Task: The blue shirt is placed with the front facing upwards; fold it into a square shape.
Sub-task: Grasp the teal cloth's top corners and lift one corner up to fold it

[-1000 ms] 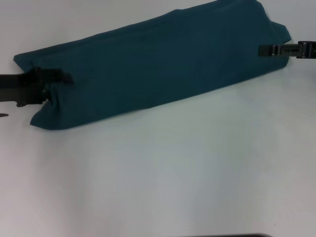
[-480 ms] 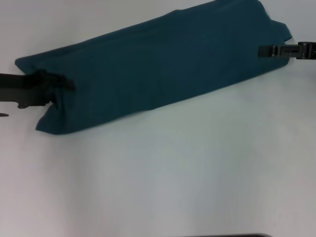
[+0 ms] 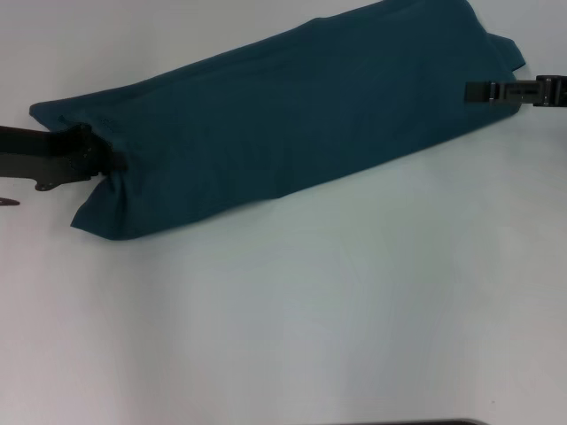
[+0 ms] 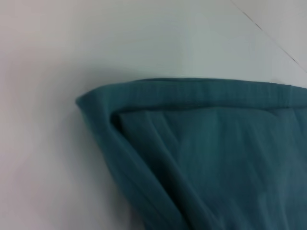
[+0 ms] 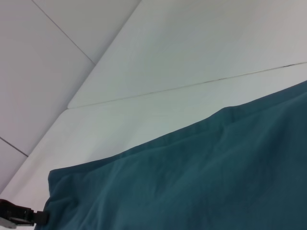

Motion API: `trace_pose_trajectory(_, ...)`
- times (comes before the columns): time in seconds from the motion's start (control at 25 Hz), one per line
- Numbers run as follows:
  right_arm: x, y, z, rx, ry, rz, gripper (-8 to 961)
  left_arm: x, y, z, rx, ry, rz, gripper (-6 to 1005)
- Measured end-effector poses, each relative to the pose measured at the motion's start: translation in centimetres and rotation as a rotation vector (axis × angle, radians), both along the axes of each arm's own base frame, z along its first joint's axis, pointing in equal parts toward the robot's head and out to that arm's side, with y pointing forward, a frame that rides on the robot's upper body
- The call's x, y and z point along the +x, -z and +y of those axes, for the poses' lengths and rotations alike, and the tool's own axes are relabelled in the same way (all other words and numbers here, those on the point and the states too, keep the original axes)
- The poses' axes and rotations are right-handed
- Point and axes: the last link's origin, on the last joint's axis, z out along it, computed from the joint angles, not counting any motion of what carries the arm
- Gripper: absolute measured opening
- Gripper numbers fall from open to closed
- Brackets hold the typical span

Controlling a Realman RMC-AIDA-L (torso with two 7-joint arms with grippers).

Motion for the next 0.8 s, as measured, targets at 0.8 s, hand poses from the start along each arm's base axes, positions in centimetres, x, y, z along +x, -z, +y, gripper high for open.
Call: trace_pose_trajectory(0.8,0.1,0.1,0.0,-0.004,0.008,0.005,877,-1.6,-5.1,0.1,0.101,-0.033,0.000,17)
